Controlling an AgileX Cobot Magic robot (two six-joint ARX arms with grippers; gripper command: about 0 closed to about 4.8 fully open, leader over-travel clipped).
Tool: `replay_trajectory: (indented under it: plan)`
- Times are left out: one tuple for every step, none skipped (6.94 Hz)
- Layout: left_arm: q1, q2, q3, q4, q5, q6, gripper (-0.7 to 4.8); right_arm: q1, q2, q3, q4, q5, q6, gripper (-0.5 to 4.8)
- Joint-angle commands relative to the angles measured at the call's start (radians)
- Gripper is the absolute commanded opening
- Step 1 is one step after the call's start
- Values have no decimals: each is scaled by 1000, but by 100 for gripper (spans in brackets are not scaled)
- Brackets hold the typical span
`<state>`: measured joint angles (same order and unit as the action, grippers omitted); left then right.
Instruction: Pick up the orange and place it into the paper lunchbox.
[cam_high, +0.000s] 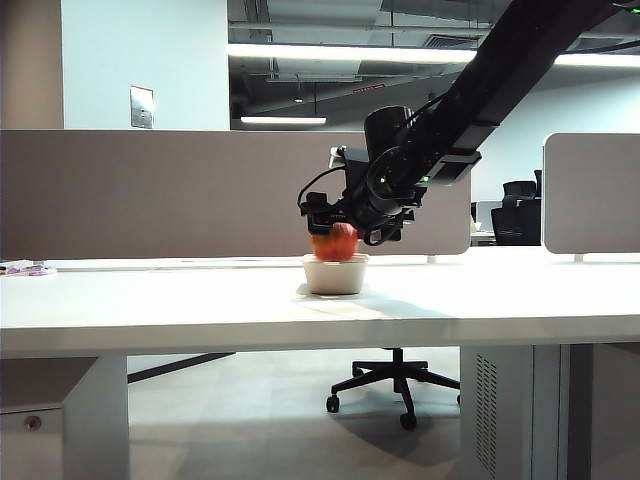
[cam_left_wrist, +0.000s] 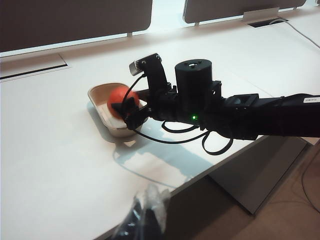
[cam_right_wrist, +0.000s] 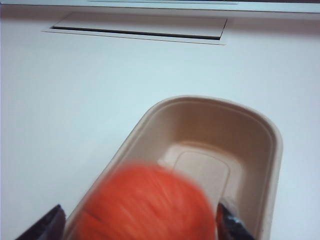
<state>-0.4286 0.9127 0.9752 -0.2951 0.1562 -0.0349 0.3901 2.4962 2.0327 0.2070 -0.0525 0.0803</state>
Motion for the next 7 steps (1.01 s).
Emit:
replay_trajectory:
  plan:
    - [0, -2, 5, 12, 5, 1, -6, 2, -3, 6, 9, -3, -2, 391]
    - [0, -2, 5, 11, 3, 1, -6, 2, -23, 6, 4, -3, -2, 390]
    - [0, -2, 5, 1, 2, 1, -6, 0, -102, 6, -101, 26, -3, 208]
    - [0, -1, 5, -3, 6, 1, -6, 2, -431, 5, -830, -64, -36, -3]
    - [0, -2, 5, -4, 8, 1, -6, 2, -440, 5, -858, -67, -36, -3]
    - [0, -9, 5, -56, 74, 1, -6, 32, -690, -140, -1019, -79, -43, -3]
    - [0, -17, 5, -56, 94, 1, -6, 45, -819, -286, -1009, -68, -43, -3]
